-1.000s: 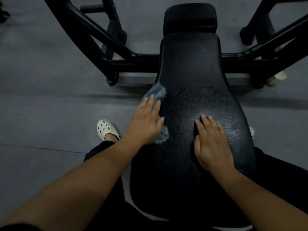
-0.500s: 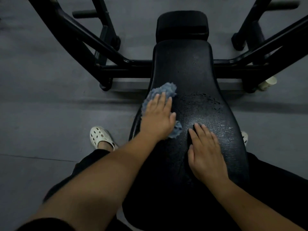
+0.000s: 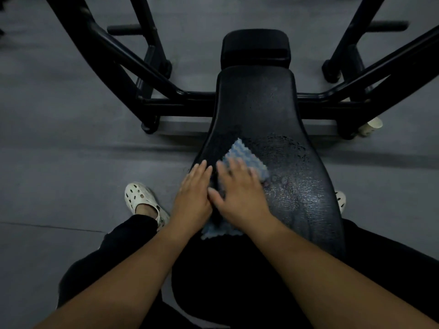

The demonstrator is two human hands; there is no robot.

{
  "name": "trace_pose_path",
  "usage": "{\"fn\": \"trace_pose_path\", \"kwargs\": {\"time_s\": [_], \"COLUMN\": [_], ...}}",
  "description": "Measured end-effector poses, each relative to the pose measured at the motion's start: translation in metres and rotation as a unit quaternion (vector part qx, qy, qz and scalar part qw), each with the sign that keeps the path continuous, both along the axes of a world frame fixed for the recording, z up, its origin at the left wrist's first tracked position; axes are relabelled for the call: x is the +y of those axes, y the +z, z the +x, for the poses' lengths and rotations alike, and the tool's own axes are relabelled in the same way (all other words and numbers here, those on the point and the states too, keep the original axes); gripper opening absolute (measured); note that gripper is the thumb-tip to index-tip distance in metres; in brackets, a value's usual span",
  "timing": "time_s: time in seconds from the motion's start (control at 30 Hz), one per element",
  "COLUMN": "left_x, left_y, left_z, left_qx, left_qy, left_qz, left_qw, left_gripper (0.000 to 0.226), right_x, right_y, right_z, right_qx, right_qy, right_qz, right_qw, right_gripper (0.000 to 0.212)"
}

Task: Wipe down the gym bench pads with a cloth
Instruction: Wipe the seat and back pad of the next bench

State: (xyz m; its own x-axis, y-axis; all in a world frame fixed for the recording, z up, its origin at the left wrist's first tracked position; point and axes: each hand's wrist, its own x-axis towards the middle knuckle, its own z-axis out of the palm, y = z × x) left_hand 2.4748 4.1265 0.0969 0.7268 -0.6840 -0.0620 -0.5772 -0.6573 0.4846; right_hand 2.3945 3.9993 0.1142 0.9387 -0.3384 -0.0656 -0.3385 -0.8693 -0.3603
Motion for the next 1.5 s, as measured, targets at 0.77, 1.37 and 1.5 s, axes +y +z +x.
{"fn": "trace_pose_path", "kwargs": {"time_s": [0.77, 1.37, 1.5], "left_x": [-0.046, -0.094, -0.092], "left_y": [-0.007, -0.01, -0.013], "left_z": [-0.001, 0.047, 0.046], "left_qx": [-0.129, -0.142, -0.147], "left_qy": [-0.003, -0.061, -0.067], "left_qz": [0.134, 0.118, 0.105], "left_qw": [0.983, 0.981, 0.981], "left_gripper": [0.065, 0.075, 0.068], "right_x": [-0.124, -0.081, -0.131], "right_y": [-0.015, -0.018, -0.018], "right_z": [-0.058, 0.009, -0.026], "right_qx": [0.085, 0.054, 0.07], "right_qy": [-0.013, 0.026, 0.06], "right_qz": [-0.132, -0.073, -0.097], "right_qw": [0.988, 0.996, 0.991], "right_gripper": [0.068, 0.066, 0.064]}}
